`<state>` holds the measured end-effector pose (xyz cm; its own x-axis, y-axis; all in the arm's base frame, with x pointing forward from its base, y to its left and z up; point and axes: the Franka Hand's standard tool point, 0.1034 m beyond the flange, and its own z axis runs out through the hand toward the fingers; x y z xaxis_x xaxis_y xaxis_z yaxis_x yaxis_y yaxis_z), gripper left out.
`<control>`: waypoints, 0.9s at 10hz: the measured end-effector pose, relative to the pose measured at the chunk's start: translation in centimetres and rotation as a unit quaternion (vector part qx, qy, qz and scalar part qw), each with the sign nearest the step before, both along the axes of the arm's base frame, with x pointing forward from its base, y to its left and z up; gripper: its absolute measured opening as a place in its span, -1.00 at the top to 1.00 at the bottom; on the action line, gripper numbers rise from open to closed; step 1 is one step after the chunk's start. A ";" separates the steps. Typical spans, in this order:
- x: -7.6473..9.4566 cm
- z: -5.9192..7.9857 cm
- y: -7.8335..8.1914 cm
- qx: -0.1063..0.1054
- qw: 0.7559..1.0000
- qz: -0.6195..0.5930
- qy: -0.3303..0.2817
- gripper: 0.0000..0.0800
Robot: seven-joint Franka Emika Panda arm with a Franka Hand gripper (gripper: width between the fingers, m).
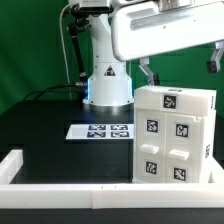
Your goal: Assemble cabinet
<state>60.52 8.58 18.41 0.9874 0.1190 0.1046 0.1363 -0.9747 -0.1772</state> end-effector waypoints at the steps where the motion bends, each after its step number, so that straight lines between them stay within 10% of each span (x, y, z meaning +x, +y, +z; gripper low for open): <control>1: 0.0 -0.1 -0.1 -0.014 0.997 0.078 -0.014 -0.99; 9: -0.7 -2.4 -1.1 -0.048 0.926 0.371 -0.043 -0.99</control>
Offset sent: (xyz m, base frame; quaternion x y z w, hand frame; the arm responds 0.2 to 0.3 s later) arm -0.0005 0.0067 -0.0078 0.0016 -0.0139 -0.2780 0.9605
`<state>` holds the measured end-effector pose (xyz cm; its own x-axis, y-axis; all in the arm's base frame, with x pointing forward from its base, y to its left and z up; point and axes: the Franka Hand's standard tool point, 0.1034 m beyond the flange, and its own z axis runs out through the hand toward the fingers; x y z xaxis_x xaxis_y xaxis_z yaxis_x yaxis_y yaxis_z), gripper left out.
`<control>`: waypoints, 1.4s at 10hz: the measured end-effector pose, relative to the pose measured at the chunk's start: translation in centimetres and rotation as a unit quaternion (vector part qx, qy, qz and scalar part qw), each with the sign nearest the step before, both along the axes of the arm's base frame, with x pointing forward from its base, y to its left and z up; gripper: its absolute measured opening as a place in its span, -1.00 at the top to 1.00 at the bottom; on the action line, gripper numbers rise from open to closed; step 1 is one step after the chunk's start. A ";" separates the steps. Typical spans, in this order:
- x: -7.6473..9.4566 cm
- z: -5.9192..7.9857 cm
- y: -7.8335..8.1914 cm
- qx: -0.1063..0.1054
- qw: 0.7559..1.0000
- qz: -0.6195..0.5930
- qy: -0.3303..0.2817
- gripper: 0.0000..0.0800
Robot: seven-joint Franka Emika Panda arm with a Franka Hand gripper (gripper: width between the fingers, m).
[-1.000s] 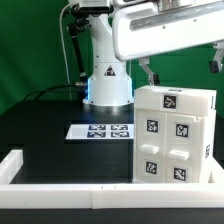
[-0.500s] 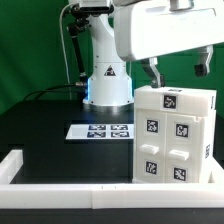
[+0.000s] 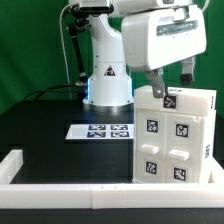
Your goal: Assemble cabinet
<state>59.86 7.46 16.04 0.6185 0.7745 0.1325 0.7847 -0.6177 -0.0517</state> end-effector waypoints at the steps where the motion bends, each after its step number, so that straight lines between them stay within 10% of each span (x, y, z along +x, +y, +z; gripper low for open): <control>1: -0.1 -0.5 0.1 -0.001 1.000 0.001 0.003 -0.99; 5: -0.3 -0.7 0.2 -0.001 1.000 -0.004 0.007 -0.90; 6: -0.3 -0.8 0.1 0.000 1.000 -0.014 0.009 -0.40; 14: -0.1 -0.8 -0.4 0.026 0.952 -0.303 0.034 -0.39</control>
Offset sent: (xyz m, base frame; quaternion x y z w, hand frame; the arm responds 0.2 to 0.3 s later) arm 0.0056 0.0016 0.0018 0.0027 -0.0287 -0.0020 0.9996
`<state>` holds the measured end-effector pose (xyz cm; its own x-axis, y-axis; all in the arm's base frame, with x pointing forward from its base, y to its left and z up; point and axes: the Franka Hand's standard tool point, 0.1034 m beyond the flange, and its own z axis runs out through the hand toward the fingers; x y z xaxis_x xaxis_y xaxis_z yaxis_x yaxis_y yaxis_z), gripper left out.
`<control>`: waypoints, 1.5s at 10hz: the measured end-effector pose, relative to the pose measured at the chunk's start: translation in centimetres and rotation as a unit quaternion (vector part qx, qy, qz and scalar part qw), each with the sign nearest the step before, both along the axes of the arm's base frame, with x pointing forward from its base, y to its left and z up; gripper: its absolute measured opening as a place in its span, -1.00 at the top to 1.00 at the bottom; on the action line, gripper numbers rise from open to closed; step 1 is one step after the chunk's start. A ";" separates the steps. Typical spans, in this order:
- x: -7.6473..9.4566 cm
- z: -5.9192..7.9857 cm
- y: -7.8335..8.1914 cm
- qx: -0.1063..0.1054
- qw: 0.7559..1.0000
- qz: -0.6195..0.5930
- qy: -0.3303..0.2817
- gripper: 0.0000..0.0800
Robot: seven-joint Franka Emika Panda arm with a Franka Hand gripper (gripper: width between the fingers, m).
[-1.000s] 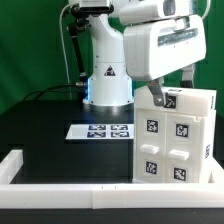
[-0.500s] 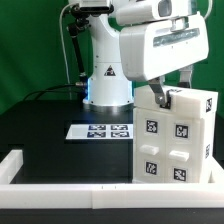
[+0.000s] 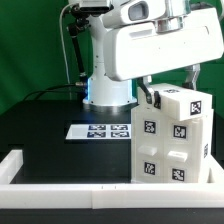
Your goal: Assemble cabinet
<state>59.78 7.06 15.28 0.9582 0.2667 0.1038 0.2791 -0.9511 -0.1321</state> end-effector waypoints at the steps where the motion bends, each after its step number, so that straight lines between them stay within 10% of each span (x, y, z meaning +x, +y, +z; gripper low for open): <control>1: 0.1 0.0 0.1 0.003 0.999 -0.042 0.005 -0.39; 10: 0.2 0.1 0.0 0.025 0.934 -0.355 0.042 -0.39; 15: -0.7 -0.2 0.8 0.052 0.814 -0.575 0.064 -0.39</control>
Offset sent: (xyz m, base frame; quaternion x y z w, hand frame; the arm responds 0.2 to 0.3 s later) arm -0.0063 0.0086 -0.0020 0.0132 0.0164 0.2044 0.9787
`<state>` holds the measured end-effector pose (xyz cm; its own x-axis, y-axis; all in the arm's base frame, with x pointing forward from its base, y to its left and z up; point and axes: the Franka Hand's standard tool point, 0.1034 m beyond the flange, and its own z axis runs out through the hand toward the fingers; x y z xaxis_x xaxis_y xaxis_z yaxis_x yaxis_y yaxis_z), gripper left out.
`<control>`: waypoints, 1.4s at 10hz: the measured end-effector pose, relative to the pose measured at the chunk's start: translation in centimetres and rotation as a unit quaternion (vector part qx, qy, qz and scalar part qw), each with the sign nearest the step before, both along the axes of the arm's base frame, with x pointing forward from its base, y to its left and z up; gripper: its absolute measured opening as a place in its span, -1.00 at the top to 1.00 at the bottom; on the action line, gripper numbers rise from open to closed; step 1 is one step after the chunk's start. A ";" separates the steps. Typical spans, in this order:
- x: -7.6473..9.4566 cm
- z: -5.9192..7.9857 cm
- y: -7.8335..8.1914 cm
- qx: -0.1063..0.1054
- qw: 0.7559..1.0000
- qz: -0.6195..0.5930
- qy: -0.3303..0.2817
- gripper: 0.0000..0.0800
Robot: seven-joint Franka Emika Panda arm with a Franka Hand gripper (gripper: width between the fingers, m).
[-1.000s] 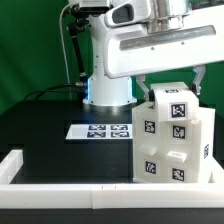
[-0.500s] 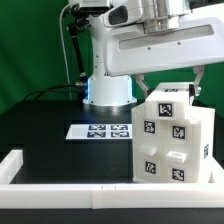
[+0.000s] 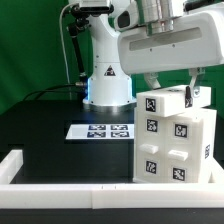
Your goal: Assemble cabinet
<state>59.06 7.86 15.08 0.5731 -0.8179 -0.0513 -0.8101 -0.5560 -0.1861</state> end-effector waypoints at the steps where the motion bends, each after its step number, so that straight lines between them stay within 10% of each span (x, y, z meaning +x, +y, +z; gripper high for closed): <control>1: 0.0 0.0 0.0 0.002 1.000 -0.015 0.002 -0.39; 8: 0.1 -0.1 0.0 0.050 0.960 -0.273 0.035 -0.39; 9: 0.1 0.0 0.1 0.049 0.964 -0.261 0.034 -0.80; 14: 0.8 2.1 -0.1 0.081 0.960 -0.266 0.021 -0.99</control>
Offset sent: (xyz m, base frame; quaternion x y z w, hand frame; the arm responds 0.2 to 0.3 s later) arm -0.0065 0.0024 -0.0018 0.0129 0.0051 0.2556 0.9667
